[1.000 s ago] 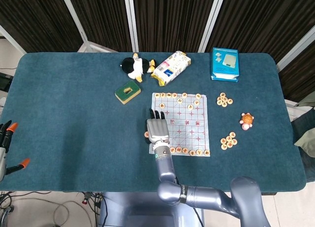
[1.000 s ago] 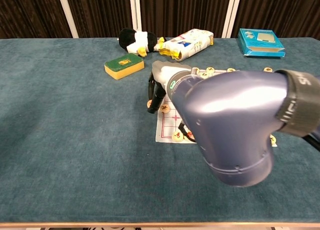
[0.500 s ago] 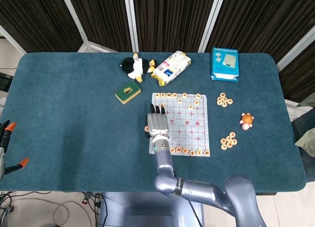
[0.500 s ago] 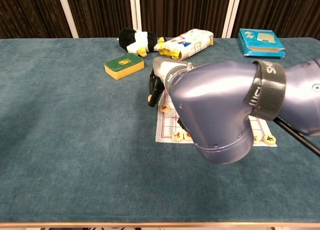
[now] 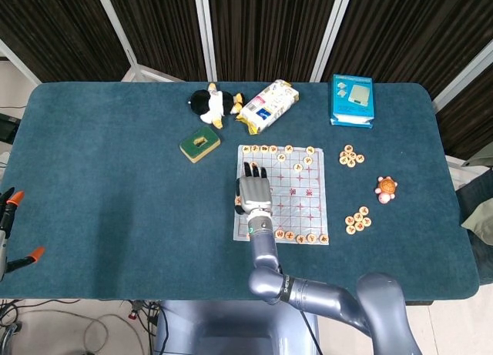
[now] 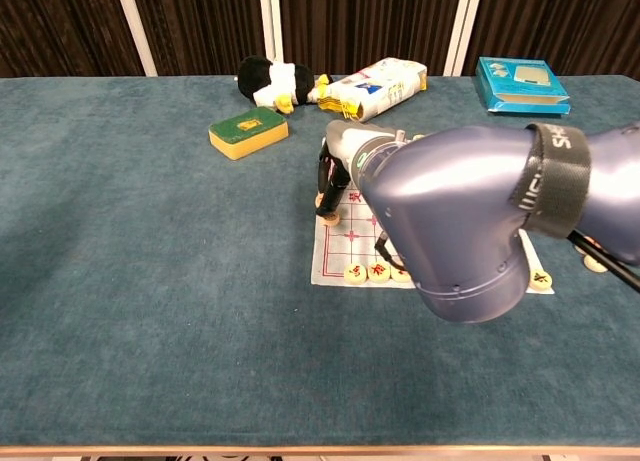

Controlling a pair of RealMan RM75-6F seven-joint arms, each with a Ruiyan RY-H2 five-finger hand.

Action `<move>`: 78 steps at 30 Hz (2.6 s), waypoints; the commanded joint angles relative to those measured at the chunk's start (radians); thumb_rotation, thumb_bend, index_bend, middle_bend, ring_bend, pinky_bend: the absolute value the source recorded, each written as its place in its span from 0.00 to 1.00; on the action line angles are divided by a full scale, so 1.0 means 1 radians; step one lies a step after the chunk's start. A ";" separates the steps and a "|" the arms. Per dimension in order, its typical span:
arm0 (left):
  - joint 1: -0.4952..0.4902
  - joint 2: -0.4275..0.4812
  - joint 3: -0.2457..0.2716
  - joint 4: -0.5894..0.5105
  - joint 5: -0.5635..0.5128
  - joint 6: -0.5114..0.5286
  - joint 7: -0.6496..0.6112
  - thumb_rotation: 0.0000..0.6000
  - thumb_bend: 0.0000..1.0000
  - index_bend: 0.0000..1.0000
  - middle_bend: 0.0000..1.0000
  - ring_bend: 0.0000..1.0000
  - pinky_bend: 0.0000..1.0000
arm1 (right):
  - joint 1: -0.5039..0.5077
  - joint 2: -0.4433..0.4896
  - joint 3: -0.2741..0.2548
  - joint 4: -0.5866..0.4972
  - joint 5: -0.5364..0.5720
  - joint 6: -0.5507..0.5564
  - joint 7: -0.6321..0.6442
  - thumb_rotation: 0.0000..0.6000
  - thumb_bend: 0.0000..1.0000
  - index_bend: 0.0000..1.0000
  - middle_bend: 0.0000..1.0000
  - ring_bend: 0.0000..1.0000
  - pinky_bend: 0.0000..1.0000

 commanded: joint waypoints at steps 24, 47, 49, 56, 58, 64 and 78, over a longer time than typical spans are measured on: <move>-0.002 -0.003 0.000 0.001 -0.001 -0.003 0.003 1.00 0.05 0.00 0.00 0.00 0.05 | 0.007 -0.005 -0.013 0.012 0.033 0.001 0.006 1.00 0.34 0.54 0.00 0.00 0.02; -0.002 -0.002 -0.001 0.000 -0.003 -0.003 0.002 1.00 0.05 0.00 0.00 0.00 0.05 | 0.018 -0.011 -0.013 0.026 0.043 0.001 0.005 1.00 0.34 0.54 0.00 0.00 0.02; -0.003 -0.002 -0.001 0.000 -0.004 -0.004 0.002 1.00 0.05 0.00 0.00 0.00 0.05 | 0.019 -0.012 -0.011 0.029 0.045 0.001 0.005 1.00 0.34 0.54 0.00 0.00 0.02; -0.004 -0.004 -0.002 0.001 -0.007 -0.007 0.005 1.00 0.05 0.00 0.00 0.00 0.05 | 0.019 -0.011 -0.014 0.032 0.044 0.000 0.004 1.00 0.34 0.50 0.00 0.00 0.02; -0.004 -0.004 -0.001 0.000 -0.006 -0.006 0.006 1.00 0.05 0.00 0.00 0.00 0.05 | 0.018 -0.010 -0.014 0.032 0.046 -0.001 0.003 1.00 0.34 0.50 0.00 0.00 0.02; -0.002 -0.004 -0.002 -0.001 -0.009 -0.004 0.007 1.00 0.05 0.00 0.00 0.00 0.05 | 0.020 -0.009 -0.012 0.027 0.044 -0.001 0.004 1.00 0.34 0.47 0.00 0.00 0.02; -0.006 -0.009 -0.005 0.002 -0.015 -0.010 0.014 1.00 0.05 0.00 0.00 0.00 0.05 | 0.002 0.061 -0.002 -0.127 0.018 0.047 0.003 1.00 0.34 0.36 0.00 0.00 0.02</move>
